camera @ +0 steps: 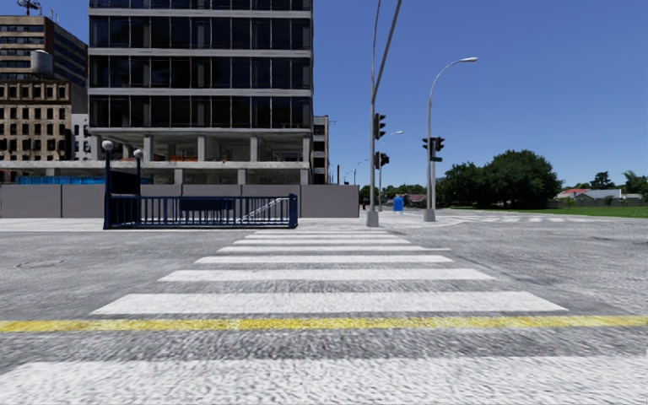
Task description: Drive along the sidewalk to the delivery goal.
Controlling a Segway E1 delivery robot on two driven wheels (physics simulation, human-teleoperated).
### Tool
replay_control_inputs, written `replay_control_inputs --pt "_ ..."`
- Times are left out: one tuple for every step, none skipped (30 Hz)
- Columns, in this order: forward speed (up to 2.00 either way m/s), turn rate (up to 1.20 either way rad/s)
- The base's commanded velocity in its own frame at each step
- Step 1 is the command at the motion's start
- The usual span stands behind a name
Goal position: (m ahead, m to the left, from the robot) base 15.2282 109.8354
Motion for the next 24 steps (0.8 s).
replay_control_inputs --pt "2.0 0.0" --pt "2.0 0.0" --pt "2.0 0.0" --pt "2.0 0.0" --pt "2.0 0.0" --pt "2.0 0.0" --pt "2.0 0.0" --pt "2.0 0.0" --pt "2.0 0.0" --pt "2.0 0.0" --pt "2.0 0.0" --pt "2.0 0.0" --pt "2.0 0.0" --pt "2.0 0.0" --pt "2.0 0.0" --pt "2.0 0.0" --pt "2.0 0.0" --pt "2.0 0.0" --pt "2.0 0.0" --pt "2.0 0.0" --pt "2.0 0.0" --pt "2.0 0.0" --pt "2.0 0.0" --pt "2.0 0.0"
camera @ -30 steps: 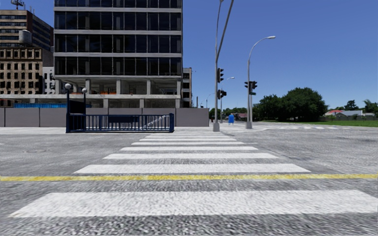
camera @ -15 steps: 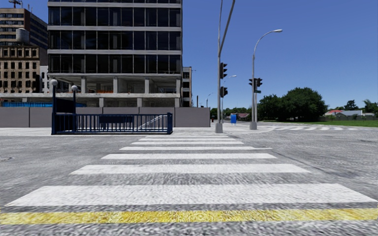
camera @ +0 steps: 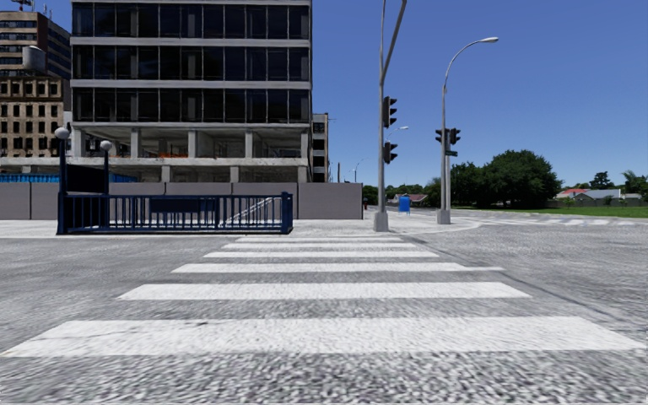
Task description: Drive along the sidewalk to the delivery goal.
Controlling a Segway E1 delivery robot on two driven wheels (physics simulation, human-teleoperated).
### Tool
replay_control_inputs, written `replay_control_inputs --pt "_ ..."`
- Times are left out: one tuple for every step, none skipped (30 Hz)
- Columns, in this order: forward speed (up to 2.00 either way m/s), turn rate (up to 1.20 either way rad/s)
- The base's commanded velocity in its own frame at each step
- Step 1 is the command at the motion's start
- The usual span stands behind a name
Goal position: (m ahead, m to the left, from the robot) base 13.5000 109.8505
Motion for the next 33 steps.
replay_control_inputs --pt "2.0 0.0" --pt "2.0 0.0" --pt "2.0 0.0" --pt "2.0 0.0" --pt "2.0 0.0" --pt "2.0 0.0" --pt "2.0 0.0" --pt "2.0 0.0" --pt "2.0 0.0" --pt "2.0 0.0" --pt "2.0 0.0" --pt "2.0 0.0" --pt "2.0 0.0" --pt "2.0 0.0" --pt "2.0 0.0" --pt "2.0 0.0" --pt "2.0 0.0" --pt "2.0 0.0" --pt "2.0 0.0" --pt "2.0 0.0" --pt "2.0 0.0" --pt "2.0 0.0" --pt "2.0 0.0" --pt "2.0 0.0" --pt "2.0 0.0" --pt "2.0 0.0" --pt "2.0 0.0" --pt "2.0 0.0" --pt "2.0 0.0" --pt "2.0 0.0" --pt "2.0 0.0" --pt "2.0 0.0" --pt "2.0 0.0"
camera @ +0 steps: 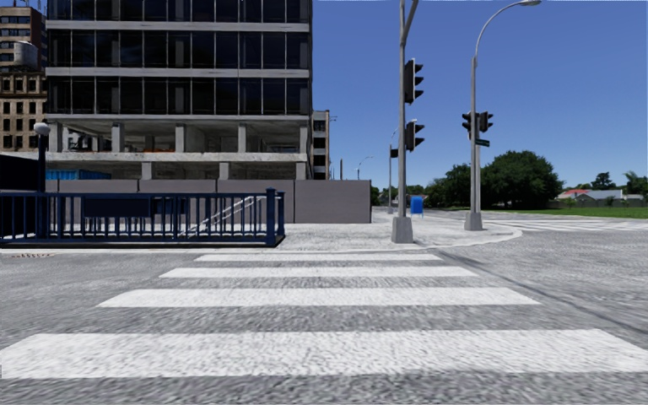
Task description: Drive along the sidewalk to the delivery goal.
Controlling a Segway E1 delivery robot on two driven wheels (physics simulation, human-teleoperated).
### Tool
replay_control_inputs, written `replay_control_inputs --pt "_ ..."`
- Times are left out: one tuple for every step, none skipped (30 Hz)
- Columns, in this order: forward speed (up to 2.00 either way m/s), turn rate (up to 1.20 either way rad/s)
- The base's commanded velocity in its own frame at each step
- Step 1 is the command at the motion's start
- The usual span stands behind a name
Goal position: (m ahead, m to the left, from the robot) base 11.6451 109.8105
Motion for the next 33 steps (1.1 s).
replay_control_inputs --pt "2.0 0.0" --pt "2.0 0.0" --pt "2.0 0.0" --pt "2.0 0.0" --pt "2.0 0.0" --pt "2.0 0.0" --pt "2.0 0.0" --pt "2.0 0.0" --pt "2.0 0.0" --pt "2.0 0.0" --pt "2.0 0.0" --pt "2.0 0.0" --pt "2.0 0.0" --pt "2.0 0.0" --pt "2.0 0.0" --pt "2.0 0.0" --pt "2.0 0.0" --pt "2.0 0.0" --pt "2.0 0.0" --pt "2.0 0.0" --pt "2.0 0.0" --pt "2.0 0.0" --pt "2.0 0.0" --pt "2.0 0.0" --pt "2.0 0.0" --pt "2.0 0.0" --pt "2.0 0.0" --pt "2.0 0.0" --pt "2.0 0.0" --pt "2.0 0.0" --pt "2.0 0.0" --pt "2.0 0.0" --pt "2.0 0.0"
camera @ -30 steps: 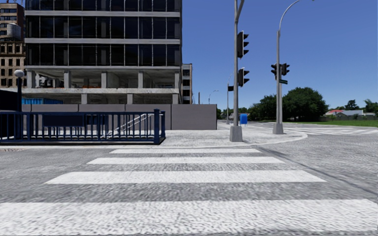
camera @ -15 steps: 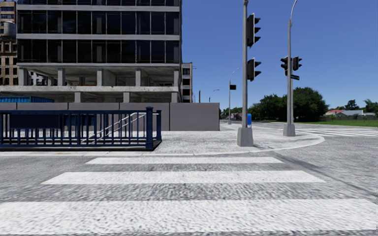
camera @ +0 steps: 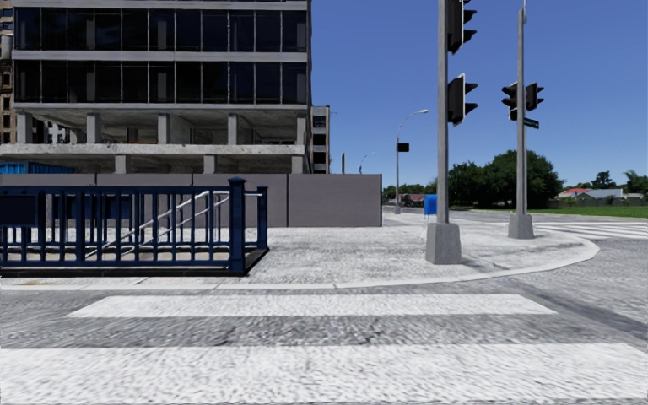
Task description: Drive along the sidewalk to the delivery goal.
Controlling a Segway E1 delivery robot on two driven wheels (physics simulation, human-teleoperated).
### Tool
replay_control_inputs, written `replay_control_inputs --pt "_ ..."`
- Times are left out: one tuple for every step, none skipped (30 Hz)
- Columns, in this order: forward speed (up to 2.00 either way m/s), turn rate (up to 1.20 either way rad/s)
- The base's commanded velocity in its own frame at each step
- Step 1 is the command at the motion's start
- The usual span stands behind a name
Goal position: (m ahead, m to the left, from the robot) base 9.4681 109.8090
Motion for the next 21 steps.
replay_control_inputs --pt "2.0 0.0" --pt "2.0 0.0" --pt "2.0 0.0" --pt "2.0 0.0" --pt "2.0 0.0" --pt "2.0 0.0" --pt "2.0 0.0" --pt "2.0 0.0" --pt "2.0 0.0" --pt "2.0 0.0" --pt "2.0 0.0" --pt "2.0 0.0" --pt "2.0 0.0" --pt "2.0 0.0" --pt "2.0 0.0" --pt "2.0 0.0" --pt "2.0 0.0" --pt "2.0 0.0" --pt "2.0 0.0" --pt "2.0 0.0" --pt "2.0 0.0"
